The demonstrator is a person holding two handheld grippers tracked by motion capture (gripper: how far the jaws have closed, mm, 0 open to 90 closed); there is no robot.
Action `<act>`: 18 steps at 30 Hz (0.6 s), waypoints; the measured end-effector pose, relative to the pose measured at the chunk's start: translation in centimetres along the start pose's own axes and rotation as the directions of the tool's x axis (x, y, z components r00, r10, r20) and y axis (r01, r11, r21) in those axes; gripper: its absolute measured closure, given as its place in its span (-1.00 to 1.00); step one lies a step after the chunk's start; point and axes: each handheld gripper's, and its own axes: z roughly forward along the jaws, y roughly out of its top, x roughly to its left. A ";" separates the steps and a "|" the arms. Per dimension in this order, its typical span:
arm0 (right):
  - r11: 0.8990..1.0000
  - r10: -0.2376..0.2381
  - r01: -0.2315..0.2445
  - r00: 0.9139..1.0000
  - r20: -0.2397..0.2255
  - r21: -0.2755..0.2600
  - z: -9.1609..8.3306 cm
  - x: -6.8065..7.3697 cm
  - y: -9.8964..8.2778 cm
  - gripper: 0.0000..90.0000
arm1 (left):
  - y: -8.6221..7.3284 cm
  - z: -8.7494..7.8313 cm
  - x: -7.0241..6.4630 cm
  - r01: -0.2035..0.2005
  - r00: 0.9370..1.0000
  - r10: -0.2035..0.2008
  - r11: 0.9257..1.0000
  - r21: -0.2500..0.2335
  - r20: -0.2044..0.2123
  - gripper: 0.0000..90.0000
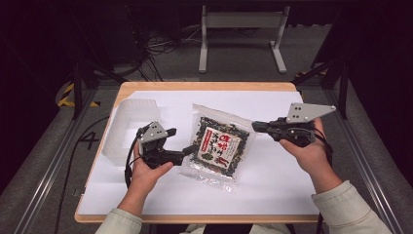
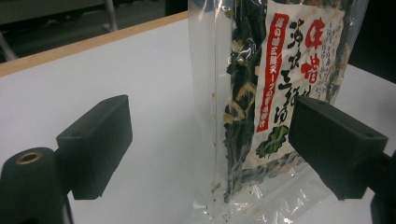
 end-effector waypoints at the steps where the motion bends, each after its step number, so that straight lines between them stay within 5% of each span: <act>1: 1.000 -0.007 0.007 1.000 0.003 -0.001 0.0 0.1 0.1 1.00 | 0.0 0.0 0.0 0.003 1.000 -0.003 1.000 -0.006 0.005 -0.68; 18: 0.995 -0.101 0.101 0.995 -0.008 -0.016 -0.5 2.3 1.3 1.00 | 0.7 1.2 -0.5 0.006 0.995 -0.001 0.999 -0.050 0.099 -0.80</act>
